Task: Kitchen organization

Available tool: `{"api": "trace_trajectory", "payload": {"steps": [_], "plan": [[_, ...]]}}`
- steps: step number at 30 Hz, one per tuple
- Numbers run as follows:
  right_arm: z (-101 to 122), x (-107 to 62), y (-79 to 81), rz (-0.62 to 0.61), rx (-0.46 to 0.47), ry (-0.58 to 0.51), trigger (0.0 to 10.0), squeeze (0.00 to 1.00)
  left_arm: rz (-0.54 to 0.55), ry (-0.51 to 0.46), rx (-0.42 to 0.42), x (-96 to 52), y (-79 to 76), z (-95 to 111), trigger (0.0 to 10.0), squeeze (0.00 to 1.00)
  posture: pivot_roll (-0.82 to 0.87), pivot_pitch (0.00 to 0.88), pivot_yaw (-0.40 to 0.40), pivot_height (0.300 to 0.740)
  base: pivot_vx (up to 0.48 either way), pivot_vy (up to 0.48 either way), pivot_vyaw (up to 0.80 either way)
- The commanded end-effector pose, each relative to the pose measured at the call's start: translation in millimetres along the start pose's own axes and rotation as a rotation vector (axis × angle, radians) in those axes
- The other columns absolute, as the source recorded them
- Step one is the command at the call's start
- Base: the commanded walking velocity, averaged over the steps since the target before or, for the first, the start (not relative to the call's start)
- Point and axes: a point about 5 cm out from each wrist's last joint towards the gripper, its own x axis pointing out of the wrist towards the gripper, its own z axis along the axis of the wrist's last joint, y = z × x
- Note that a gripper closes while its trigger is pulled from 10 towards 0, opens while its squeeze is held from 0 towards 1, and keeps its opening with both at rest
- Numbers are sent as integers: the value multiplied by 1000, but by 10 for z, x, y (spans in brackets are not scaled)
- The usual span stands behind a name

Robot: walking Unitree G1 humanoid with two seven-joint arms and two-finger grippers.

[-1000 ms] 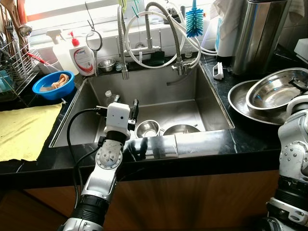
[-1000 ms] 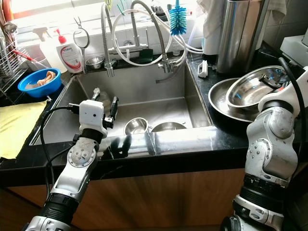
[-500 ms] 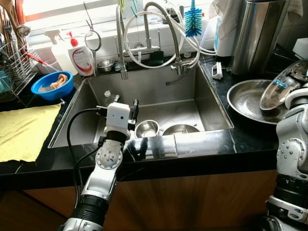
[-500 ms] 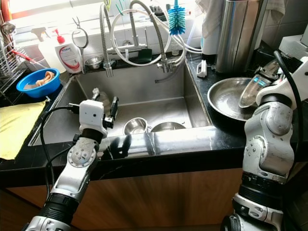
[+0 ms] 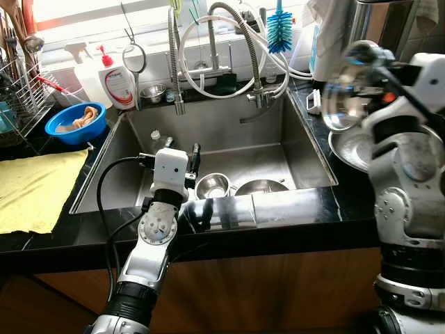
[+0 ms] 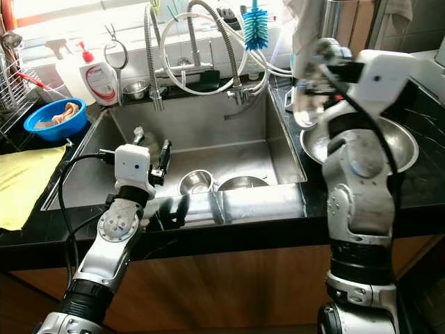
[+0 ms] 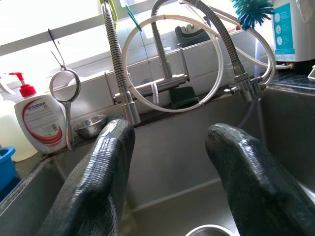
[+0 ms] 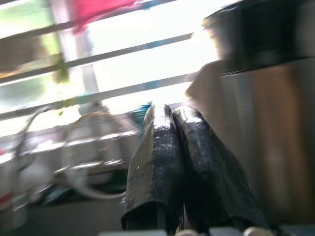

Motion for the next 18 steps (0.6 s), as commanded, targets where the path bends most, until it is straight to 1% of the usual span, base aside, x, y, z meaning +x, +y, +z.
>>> {"api": "trace_trajectory", "payload": {"steps": [1, 3, 4, 5, 8, 9, 10, 11, 12, 16, 18], "plan": [[-155, 65, 141, 109, -12, 80, 10000, 0, 16, 9, 15, 18, 38, -12, 10000, 0, -254, 0, 144, 740, 0, 0, 0], [-287, 72, 165, 142, -15, 143, 10000, 0, 19, 9, 14, 17, 40, -10, 10000, 0, -253, 0, 141, 740, 0, 0, 0], [-287, 72, 165, 142, -15, 143, 10000, 0, 19, 9, 14, 17, 40, -10, 10000, 0, -253, 0, 141, 740, 0, 0, 0], [-442, 57, 181, 183, -28, 227, 10000, 0, 22, 9, 15, 16, 48, -10, 10000, 0, -249, 0, 138, 740, 0, 0, 0], [-605, 22, 215, 240, -31, 285, 10000, 0, 24, 11, 17, 9, 56, -14, 10000, 0, -241, 0, 134, 740, 0, 0, 0], [-691, 3, 232, 266, -39, 325, 10000, 0, 26, 12, 18, 5, 59, -16, 10000, 0, -241, 0, 134, 740, 0, 0, 0], [-691, 3, 232, 266, -39, 325, 10000, 0, 26, 12, 18, 5, 59, -16, 10000, 0, -241, 0, 134, 740, 0, 0, 0], [-764, -17, 249, 290, -42, 359, 10000, 0, 28, 12, 18, 5, 64, -15, 10000, 0, -239, 0, 132, 740, 0, 0, 0], [-795, -22, 260, 304, -37, 368, 10000, 0, 30, 11, 19, 5, 67, -14, 10000, 0, -239, 0, 132, 740, 0, 0, 0], [-841, -27, 263, 311, -30, 376, 10000, 0, 32, 12, 19, 12, 72, -13, 10000, 0, -238, 0, 132, 740, 0, 0, 0], [-912, -48, 255, 318, -24, 403, 10000, 0, 30, 11, 19, 11, 64, -11, 10000, 0, -236, 0, 132, 740, 0, 0, 0]]}}
